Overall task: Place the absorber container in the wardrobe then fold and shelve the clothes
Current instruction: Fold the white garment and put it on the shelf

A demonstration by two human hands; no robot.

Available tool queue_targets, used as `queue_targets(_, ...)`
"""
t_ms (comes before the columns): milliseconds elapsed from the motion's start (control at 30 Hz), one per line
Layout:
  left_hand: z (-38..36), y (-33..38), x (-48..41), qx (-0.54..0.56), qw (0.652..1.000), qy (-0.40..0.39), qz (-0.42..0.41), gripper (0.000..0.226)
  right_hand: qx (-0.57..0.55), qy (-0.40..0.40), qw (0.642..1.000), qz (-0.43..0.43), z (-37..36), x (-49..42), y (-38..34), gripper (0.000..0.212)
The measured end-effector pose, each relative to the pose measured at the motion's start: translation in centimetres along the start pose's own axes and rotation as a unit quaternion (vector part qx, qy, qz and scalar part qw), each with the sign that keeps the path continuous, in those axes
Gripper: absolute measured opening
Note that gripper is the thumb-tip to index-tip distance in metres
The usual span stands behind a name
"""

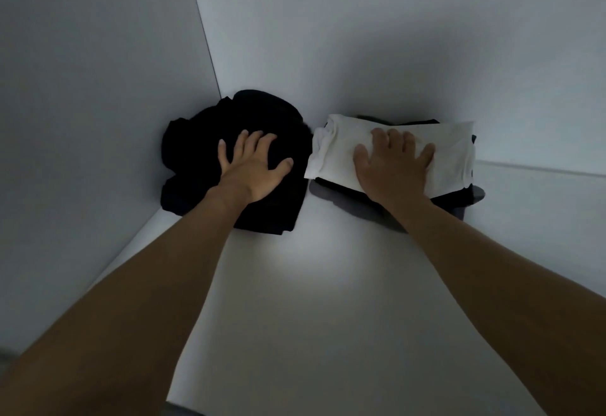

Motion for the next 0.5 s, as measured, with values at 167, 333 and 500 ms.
queue_targets(167,0.6,0.6,4.1,0.054,0.998,-0.015,0.020,0.074,0.001,0.006,1.000,0.021,1.0,2.2,-0.3,0.056)
queue_targets(333,2.2,0.4,12.0,0.230,0.970,-0.073,-0.008,0.071,-0.100,-0.054,0.992,0.059,2.8,8.1,-1.7,0.049)
queue_targets(500,5.0,-3.2,23.9,0.268,0.963,0.005,-0.036,0.050,-0.410,-0.100,0.906,-0.038,6.8,14.7,-6.2,0.024)
Point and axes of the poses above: each hand's wrist, its own x-axis away from the middle knuckle, its own z-axis out of the back of the hand, y = z × x, the point moved 6 cm from there along -x, towards the middle knuckle, and after that the axes turned 2 degrees about y, right-handed, at the moved point
